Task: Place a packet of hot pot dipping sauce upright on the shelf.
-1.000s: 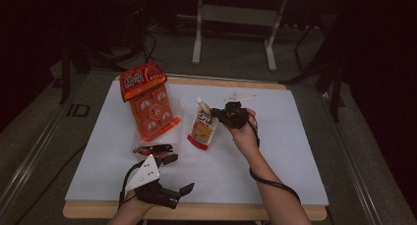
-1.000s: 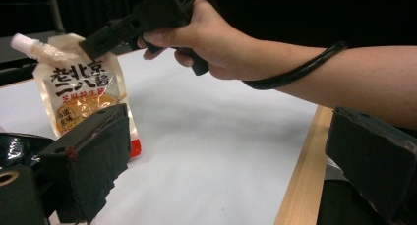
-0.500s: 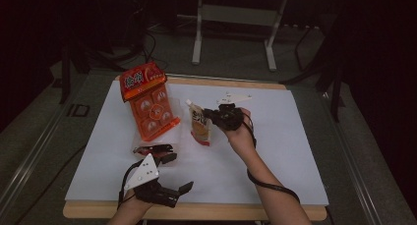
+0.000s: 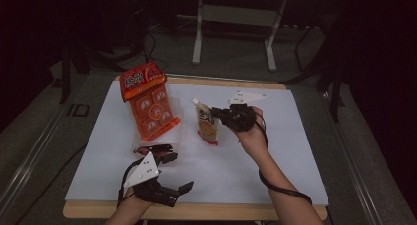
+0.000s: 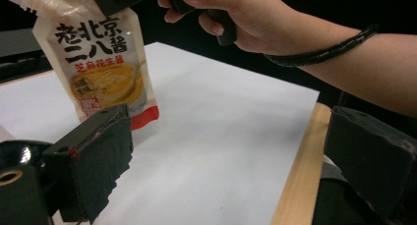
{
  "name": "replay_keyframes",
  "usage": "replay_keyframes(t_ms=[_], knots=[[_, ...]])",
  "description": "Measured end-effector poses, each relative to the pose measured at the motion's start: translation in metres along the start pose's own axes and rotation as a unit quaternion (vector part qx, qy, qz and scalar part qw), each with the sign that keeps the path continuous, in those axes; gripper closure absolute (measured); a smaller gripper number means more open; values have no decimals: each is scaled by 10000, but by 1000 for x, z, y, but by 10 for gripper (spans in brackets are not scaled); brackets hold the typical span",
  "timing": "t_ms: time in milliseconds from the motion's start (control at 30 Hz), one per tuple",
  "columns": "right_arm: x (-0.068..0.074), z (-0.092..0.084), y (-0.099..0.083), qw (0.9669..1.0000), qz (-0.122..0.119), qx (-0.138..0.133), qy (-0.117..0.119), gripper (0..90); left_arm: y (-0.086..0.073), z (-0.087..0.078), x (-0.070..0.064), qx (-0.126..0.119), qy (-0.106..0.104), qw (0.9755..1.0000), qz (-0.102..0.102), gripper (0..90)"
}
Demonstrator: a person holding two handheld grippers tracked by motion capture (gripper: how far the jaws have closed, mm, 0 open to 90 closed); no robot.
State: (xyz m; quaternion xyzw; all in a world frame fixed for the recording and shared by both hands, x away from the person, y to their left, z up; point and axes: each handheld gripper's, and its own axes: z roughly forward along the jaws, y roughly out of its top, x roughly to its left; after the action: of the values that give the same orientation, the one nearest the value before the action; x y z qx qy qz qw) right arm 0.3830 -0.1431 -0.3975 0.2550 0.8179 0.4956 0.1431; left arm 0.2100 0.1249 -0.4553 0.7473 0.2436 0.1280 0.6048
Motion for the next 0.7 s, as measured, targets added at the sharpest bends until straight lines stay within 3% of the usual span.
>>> replay_keyframes(t_ms=[167, 533, 700], knots=[[5, -20, 3, 9999, -132, -54, 46, 900, 8, -3, 0, -124, -258, 9996, -62, 45], [22, -65, 5, 9984, -439, -237, 269, 900, 21, -5, 5, -49, -74, 10000, 12, 46], [30, -82, 4, 9972, -545, -332, 381, 899, 28, -4, 4, -61, -123, 9998, 150, 46]])
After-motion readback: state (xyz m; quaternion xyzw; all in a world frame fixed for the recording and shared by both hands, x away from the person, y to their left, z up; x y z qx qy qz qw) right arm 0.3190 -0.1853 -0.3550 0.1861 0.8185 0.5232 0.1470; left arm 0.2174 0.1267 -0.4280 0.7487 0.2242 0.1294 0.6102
